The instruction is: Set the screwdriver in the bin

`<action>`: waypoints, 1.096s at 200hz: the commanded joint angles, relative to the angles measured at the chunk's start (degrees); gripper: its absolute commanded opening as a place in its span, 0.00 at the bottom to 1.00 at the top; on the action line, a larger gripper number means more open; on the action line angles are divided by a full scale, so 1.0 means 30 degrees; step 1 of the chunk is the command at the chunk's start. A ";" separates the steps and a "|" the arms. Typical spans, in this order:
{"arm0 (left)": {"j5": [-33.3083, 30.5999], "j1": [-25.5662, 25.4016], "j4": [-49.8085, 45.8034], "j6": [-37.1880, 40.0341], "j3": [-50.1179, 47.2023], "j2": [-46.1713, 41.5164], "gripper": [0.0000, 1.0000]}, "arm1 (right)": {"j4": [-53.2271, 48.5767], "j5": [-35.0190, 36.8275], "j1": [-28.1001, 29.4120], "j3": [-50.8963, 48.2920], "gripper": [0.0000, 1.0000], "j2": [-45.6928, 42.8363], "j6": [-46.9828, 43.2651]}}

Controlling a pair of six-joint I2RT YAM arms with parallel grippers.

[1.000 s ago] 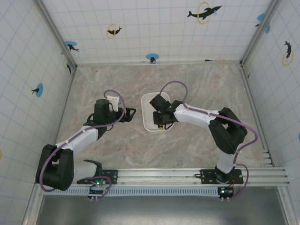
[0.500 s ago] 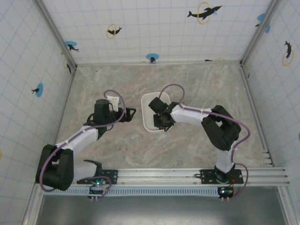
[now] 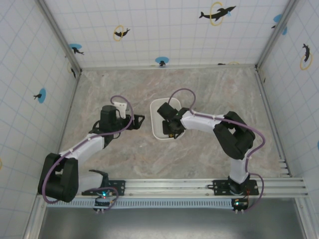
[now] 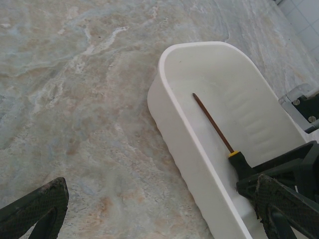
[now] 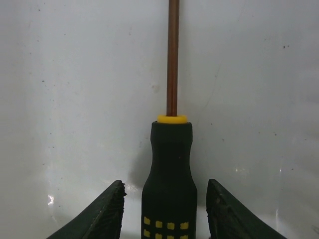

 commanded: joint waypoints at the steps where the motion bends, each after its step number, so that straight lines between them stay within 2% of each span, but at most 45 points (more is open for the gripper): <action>1: 0.0227 -0.0091 0.0368 -0.0050 0.0007 0.0198 0.98 | -0.0455 0.0310 0.0120 0.0844 0.49 0.0244 -0.0065; 43: 0.0097 -0.0076 0.0131 0.0102 0.0239 -0.0105 0.98 | -0.2082 0.0666 0.0159 0.1891 0.55 -0.0571 -0.0826; 65: -0.0615 -0.0079 -0.0892 0.0517 0.1004 -0.0450 0.98 | -0.3361 0.1387 0.0223 0.2702 0.61 -0.1536 -0.2779; 93: -0.3235 -0.0092 -0.2717 0.1306 0.2774 -0.1138 0.98 | -0.5286 0.4215 0.0395 0.3215 0.63 -0.3380 -0.6941; 112: -0.6007 -0.0091 -0.2773 0.1864 0.3528 -0.1680 0.98 | -0.4805 0.6711 0.0291 0.2047 0.64 -0.5295 -1.0432; 117: -0.6670 -0.0090 -0.2499 0.2732 0.3565 -0.1867 0.98 | -0.4526 0.7143 0.0204 0.1610 0.64 -0.5833 -1.1325; 131: -0.8021 -0.0105 -0.1290 0.4007 0.3218 -0.2485 0.97 | -0.2651 0.8077 -0.0508 -0.0104 0.64 -0.7673 -1.3295; 146: -0.9676 -0.0057 -0.0303 0.5322 0.2751 -0.3098 0.97 | 0.0484 0.7509 -0.2235 -0.2653 0.65 -0.9885 -1.4704; 176: -1.3217 0.0528 0.2503 0.6555 0.0919 -0.4040 0.97 | 0.8885 0.5721 -0.7245 -0.8602 0.66 -1.4193 -1.5413; 189: -1.3207 0.1648 0.4053 0.6185 -0.0217 -0.4212 0.98 | 1.2445 0.4957 -0.9322 -1.1034 0.68 -1.5496 -1.5039; 204: -1.2750 0.3030 0.5447 0.5475 -0.1254 -0.4116 0.98 | 1.5532 0.5356 -1.1215 -1.3121 0.69 -1.6231 -1.4414; 219: -1.1433 0.4271 0.7804 0.5117 -0.2606 -0.3871 0.98 | 1.7631 0.5558 -1.2832 -1.4682 0.69 -1.6311 -1.3803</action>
